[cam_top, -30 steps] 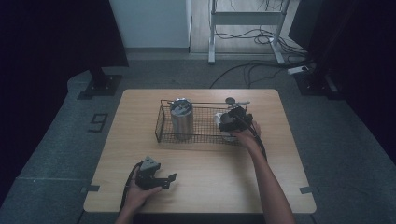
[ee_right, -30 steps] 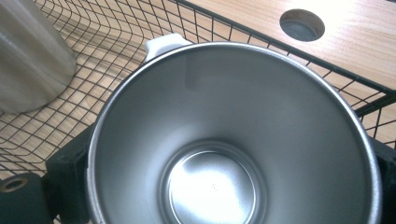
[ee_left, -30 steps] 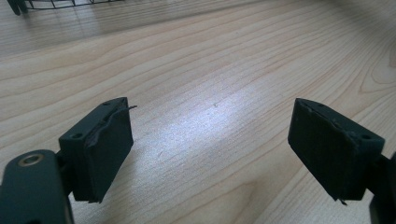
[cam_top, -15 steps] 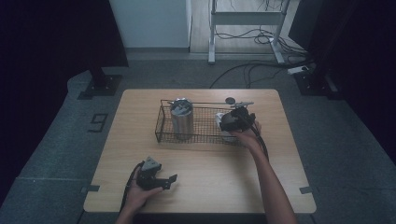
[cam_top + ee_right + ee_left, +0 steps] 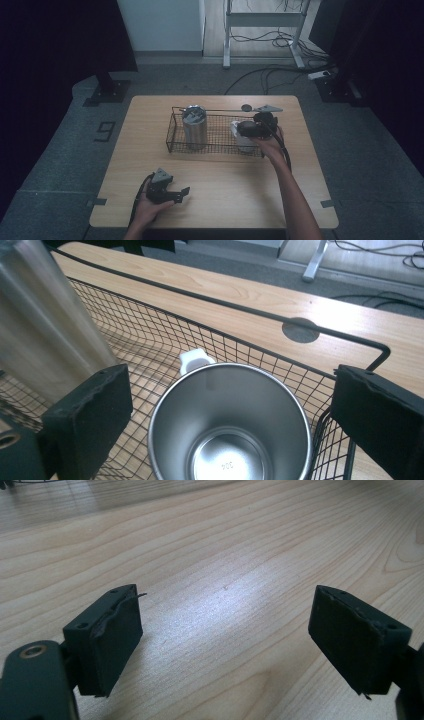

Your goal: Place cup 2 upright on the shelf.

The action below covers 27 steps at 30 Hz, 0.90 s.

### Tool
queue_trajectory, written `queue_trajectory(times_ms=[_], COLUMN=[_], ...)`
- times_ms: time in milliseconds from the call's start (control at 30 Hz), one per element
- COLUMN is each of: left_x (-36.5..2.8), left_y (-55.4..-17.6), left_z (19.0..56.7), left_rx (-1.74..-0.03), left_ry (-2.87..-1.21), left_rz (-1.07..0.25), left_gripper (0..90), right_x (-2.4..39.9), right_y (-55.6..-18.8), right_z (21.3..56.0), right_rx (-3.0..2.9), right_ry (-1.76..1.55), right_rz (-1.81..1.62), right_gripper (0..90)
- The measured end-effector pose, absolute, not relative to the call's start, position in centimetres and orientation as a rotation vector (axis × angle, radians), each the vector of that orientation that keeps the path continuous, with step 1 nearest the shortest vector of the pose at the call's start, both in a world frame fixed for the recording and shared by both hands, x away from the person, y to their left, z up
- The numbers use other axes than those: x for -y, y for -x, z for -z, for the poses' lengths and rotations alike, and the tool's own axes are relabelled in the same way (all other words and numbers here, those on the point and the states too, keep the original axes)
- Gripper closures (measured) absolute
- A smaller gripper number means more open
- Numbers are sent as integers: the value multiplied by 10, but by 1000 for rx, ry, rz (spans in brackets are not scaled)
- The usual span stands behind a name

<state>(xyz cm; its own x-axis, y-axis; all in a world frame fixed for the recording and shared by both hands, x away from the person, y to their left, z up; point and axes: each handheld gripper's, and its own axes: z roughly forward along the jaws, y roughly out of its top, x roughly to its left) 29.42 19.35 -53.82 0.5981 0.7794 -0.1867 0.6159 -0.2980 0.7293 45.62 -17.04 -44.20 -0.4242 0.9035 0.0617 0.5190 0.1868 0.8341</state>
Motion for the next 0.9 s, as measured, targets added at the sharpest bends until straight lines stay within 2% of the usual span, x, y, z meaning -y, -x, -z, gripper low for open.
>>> queue_trajectory(times_ms=[533, 900], left_x=[-197, -199], left_y=[-295, -296], left_z=[537, 537], left_rx=[-1122, -1127], left_ry=[-2001, -2000], left_rz=[-271, -270], left_gripper=[141, 141], right_x=[182, 196], right_y=[-416, -376], right_z=[437, 451], right_rx=[-2003, -2017], right_ry=[-1257, -1222], right_rz=[-1272, -1307], right_gripper=[122, 137])
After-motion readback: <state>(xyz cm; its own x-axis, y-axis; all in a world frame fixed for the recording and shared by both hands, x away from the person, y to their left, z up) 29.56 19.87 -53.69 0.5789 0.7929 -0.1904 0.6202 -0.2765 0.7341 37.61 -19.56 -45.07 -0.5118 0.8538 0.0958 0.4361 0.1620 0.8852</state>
